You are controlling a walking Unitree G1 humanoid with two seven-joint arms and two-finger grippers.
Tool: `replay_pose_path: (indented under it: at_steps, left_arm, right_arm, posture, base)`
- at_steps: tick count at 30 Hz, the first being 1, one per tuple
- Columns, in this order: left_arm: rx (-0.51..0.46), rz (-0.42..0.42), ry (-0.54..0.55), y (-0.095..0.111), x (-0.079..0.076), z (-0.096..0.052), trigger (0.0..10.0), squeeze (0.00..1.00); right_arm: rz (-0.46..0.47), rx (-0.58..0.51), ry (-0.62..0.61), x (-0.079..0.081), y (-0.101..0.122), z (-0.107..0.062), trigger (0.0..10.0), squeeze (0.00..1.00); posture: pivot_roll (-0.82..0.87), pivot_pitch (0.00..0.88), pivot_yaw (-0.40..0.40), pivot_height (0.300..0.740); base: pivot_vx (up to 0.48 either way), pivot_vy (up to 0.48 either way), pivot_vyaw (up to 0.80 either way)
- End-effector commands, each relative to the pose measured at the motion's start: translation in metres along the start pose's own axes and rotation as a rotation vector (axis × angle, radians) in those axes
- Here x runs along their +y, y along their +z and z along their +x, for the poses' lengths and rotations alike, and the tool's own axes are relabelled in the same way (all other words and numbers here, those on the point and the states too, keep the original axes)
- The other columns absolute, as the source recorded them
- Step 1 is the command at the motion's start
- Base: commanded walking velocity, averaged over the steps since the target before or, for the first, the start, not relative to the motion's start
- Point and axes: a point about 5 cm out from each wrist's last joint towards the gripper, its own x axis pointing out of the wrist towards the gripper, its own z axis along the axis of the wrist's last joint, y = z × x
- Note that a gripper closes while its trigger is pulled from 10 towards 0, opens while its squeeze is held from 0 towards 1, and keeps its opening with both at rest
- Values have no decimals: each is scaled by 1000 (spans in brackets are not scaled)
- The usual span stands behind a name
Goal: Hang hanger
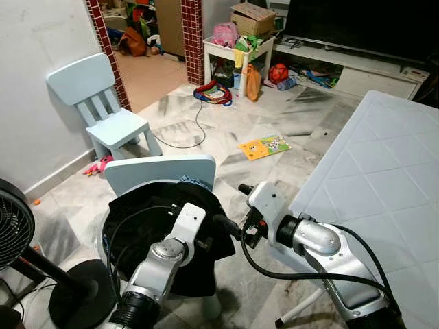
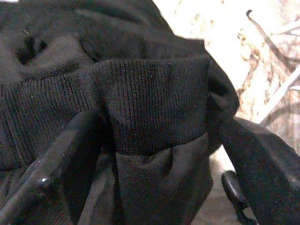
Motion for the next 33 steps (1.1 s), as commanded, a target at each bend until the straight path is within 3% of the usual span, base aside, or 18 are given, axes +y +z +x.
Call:
replay_pose_path:
  at_steps: [1, 9, 26, 33]
  left_arm:
    - [-18, 9, -12, 7, 1, 2, 0, 0]
    - [-13, 2, -18, 5, 2, 5, 0, 0]
    - [-98, 1, 77, 9, 6, 2, 0, 0]
    - [-275, -32, 159, 26, 13, -11, 0, 0]
  right_arm:
    - [-7, 5, 15, 2, 1, 0, 10000, 0]
    - [-8, 13, 31, 6, -2, 0, 10000, 0]
    - [-14, 23, 42, 7, -4, -1, 10000, 0]
    - [-18, 27, 44, 5, -4, -2, 10000, 0]
  posture:
    - [-163, 0, 21, 740]
    - [-163, 0, 22, 740]
    - [-159, 0, 17, 740]
    - [-155, 0, 6, 740]
  base:
    - [0, 0, 0]
    - [0, 0, 0]
    - [0, 0, 0]
    - [0, 0, 0]
